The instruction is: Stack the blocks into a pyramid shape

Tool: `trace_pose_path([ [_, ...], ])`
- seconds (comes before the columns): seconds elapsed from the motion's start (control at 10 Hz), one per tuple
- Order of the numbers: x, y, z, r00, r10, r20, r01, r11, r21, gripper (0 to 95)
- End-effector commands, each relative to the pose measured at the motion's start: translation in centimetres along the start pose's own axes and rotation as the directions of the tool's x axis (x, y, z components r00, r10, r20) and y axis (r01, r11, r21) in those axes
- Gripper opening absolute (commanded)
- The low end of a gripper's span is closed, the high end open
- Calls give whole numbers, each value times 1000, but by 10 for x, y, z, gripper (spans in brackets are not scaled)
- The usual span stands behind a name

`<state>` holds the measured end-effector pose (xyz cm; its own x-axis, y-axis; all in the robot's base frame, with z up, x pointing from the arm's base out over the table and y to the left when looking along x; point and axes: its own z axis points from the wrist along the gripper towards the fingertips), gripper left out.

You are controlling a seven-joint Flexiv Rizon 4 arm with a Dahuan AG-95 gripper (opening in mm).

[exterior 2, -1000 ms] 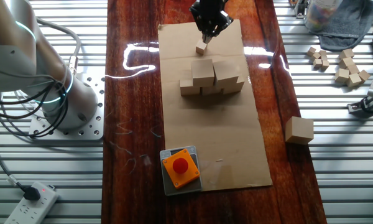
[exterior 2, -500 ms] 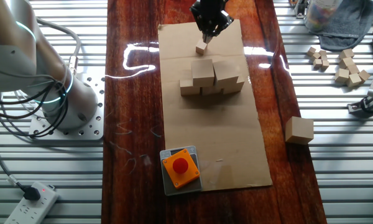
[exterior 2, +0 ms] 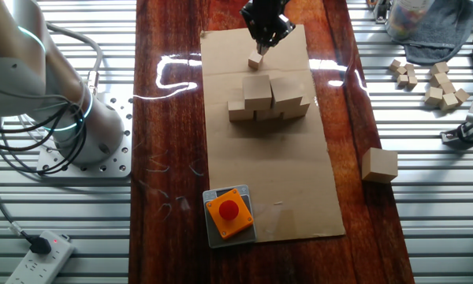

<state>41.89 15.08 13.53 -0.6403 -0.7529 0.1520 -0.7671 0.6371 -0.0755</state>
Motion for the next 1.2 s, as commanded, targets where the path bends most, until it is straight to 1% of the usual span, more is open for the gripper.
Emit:
trace_pose_path([
  [0.1,-2,0,0,1000,13,-4,-13,1000,3,0],
  [0.4,-2,0,0,996,89,-3,-89,996,3,0],
  [0.5,-2,0,0,993,118,-12,-118,993,7,0],
  [0.6,-2,0,0,989,146,-28,-146,989,15,0],
  [0.7,-2,0,0,988,153,-31,-152,988,24,0],
  [0.8,-2,0,0,984,174,-30,-174,985,18,0],
  [0.9,-2,0,0,977,210,-29,-209,978,21,0],
  [1.0,-2,0,0,977,210,-39,-210,978,12,0],
  [1.2,-2,0,0,973,226,-38,-226,974,11,0],
])
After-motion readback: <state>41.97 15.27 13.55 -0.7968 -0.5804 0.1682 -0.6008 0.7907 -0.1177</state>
